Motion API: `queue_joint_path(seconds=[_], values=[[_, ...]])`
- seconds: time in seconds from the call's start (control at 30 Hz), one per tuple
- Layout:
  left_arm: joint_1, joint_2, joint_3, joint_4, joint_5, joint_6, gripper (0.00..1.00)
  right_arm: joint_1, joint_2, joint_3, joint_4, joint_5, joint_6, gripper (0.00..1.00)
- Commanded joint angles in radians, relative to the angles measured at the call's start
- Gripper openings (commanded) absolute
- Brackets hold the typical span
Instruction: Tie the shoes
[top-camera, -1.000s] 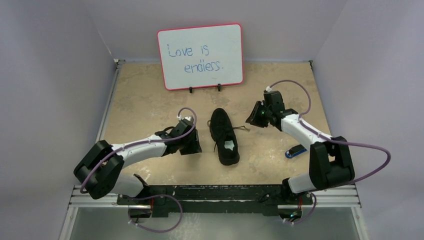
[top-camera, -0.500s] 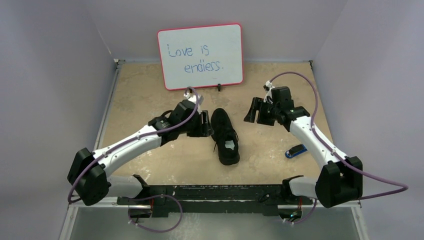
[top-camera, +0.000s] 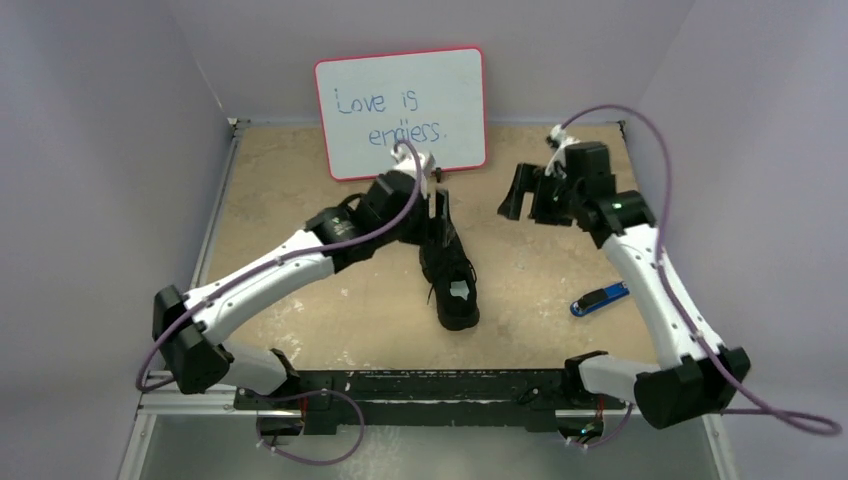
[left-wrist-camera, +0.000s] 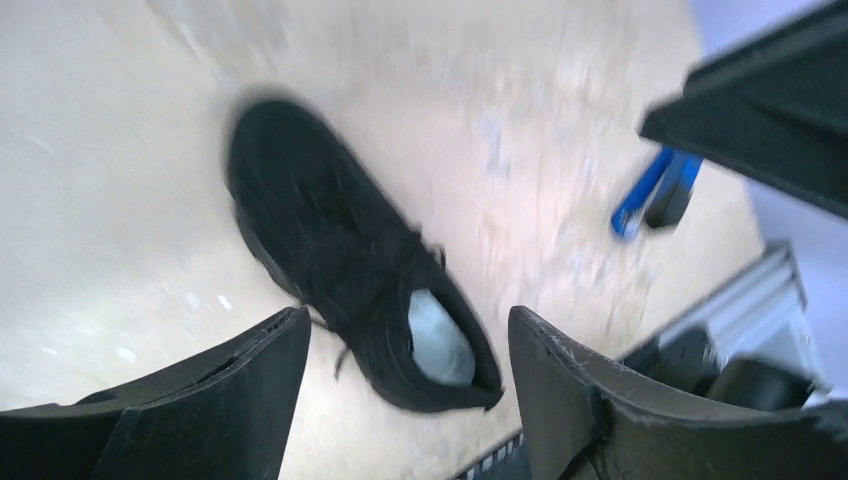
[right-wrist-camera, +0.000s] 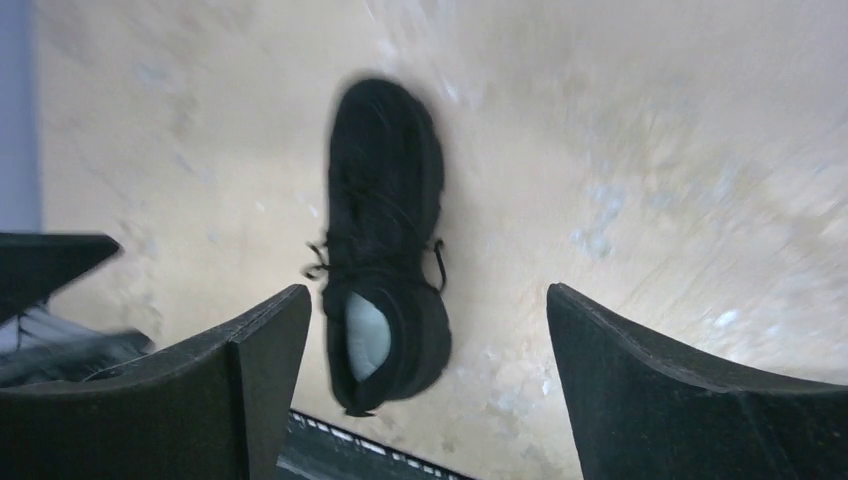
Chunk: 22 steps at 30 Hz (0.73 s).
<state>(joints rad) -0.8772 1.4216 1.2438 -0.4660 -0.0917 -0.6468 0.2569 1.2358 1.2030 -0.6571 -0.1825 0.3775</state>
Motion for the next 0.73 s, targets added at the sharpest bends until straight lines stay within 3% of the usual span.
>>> queue_joint_path(seconds=[0.0,0.07,0.17,0.4,0.7], values=[[0.002,-0.174,0.321,-0.120,-0.383,0.149,0.73,-0.001,-0.151,0.319,-0.158,0.115,-0.054,0.91],[0.002,-0.204,0.419,-0.171,-0.534,0.164,0.73,-0.001,-0.182,0.441,-0.215,0.197,-0.045,0.98],[0.002,-0.261,0.491,-0.202,-0.687,0.182,0.73,-0.001,-0.202,0.614,-0.280,0.240,-0.056,0.99],[0.002,-0.392,0.523,-0.161,-0.818,0.231,0.69,-0.001,-0.167,0.891,-0.380,0.389,-0.047,0.99],[0.003,-0.385,0.546,-0.179,-0.815,0.254,0.67,-0.001,-0.152,0.864,-0.404,0.443,-0.005,0.99]])
